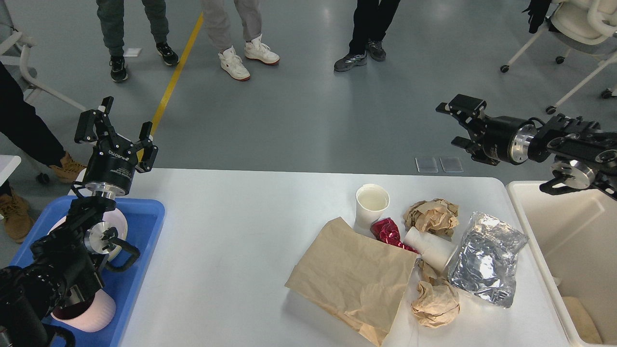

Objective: Tidy desktop
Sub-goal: 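Reach the right gripper down to the brown paper bag and grasp it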

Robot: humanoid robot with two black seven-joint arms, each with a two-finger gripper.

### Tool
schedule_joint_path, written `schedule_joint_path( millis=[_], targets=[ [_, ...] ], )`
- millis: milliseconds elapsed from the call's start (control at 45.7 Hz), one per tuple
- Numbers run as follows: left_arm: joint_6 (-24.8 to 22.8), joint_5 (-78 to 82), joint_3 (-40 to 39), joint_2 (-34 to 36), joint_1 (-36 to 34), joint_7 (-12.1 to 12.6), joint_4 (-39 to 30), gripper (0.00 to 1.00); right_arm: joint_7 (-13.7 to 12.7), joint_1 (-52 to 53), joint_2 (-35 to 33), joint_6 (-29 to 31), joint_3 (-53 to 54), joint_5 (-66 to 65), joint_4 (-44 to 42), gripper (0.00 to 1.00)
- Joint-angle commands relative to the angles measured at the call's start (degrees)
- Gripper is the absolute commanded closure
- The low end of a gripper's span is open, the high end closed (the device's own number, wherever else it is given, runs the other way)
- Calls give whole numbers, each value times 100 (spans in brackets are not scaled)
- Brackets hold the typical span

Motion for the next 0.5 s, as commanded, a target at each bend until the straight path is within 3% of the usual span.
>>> schedule_joint_path(
  millis=[0, 263, 482],
  targets=[
    [0, 0, -9, 4, 0, 0, -2, 4, -166, 876, 224, 388, -1589, 67, 430, 0],
    [9, 0, 0, 4, 0, 0, -2, 4, -157, 2230, 743, 1468, -3541, 199, 984, 0],
    [0, 0, -9, 4, 0, 0, -2, 4, -157, 3030, 1305, 3067, -3832, 208, 1335, 0]
  ],
)
